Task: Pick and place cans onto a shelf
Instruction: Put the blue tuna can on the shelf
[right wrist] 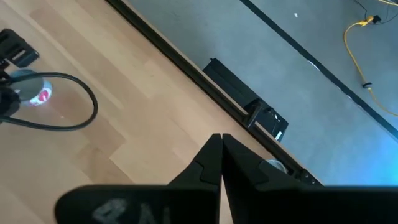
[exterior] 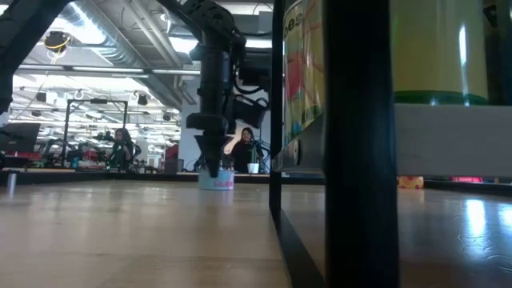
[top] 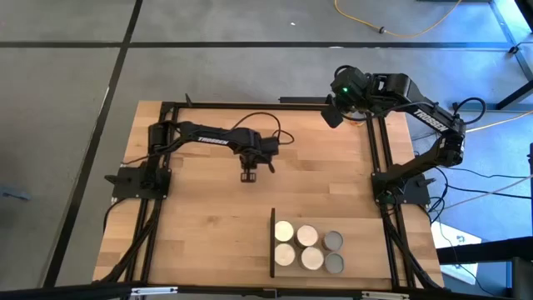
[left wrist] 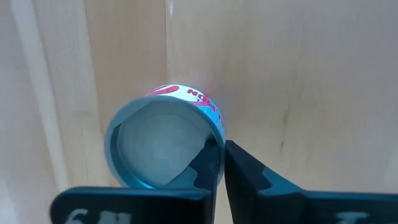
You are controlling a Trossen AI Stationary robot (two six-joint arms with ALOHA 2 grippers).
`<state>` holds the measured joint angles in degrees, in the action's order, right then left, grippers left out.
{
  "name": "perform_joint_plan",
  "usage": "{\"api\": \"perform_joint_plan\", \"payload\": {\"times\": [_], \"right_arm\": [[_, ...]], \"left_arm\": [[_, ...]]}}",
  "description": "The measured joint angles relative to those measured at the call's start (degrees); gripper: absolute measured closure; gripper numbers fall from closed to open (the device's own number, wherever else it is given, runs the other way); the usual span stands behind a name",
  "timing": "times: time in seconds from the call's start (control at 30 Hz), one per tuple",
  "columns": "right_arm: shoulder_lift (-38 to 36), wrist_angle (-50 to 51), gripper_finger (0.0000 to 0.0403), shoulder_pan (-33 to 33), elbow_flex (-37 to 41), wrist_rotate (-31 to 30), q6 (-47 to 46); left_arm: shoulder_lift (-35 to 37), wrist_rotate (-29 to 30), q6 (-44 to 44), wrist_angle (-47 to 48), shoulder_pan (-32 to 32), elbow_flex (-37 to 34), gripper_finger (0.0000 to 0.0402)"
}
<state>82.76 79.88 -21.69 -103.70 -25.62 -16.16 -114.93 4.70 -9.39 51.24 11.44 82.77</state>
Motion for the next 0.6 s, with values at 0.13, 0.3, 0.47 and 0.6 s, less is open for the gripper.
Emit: {"api": "perform_joint_plan", "payload": {"times": [0.13, 0.3, 0.47, 0.6], "right_arm": [[0.0, 0.0, 0.0389, 0.0, 0.0, 0.0, 0.0], [0.0, 0.0, 0.0389, 0.0, 0.0, 0.0, 0.04], [0.0, 0.02, 0.0389, 0.0, 0.0, -0.01, 0.15], [0.0, 0.03, 0.0389, 0.0, 0.0, 0.27, 1.75]], "left_arm": [[0.02, -0.37, 0.02, -0.16, -0.05, 2.53, 0.0374], [0.04, -0.34, 1.23, 0.9, 0.0, 5.79, 0.0363], [0.08, -0.01, 2.07, 2.42, 0.0, 8.52, 0.0361], [0.13, 0.53, 3.99, 6.56, 0.15, 11.9, 0.0363]]}}
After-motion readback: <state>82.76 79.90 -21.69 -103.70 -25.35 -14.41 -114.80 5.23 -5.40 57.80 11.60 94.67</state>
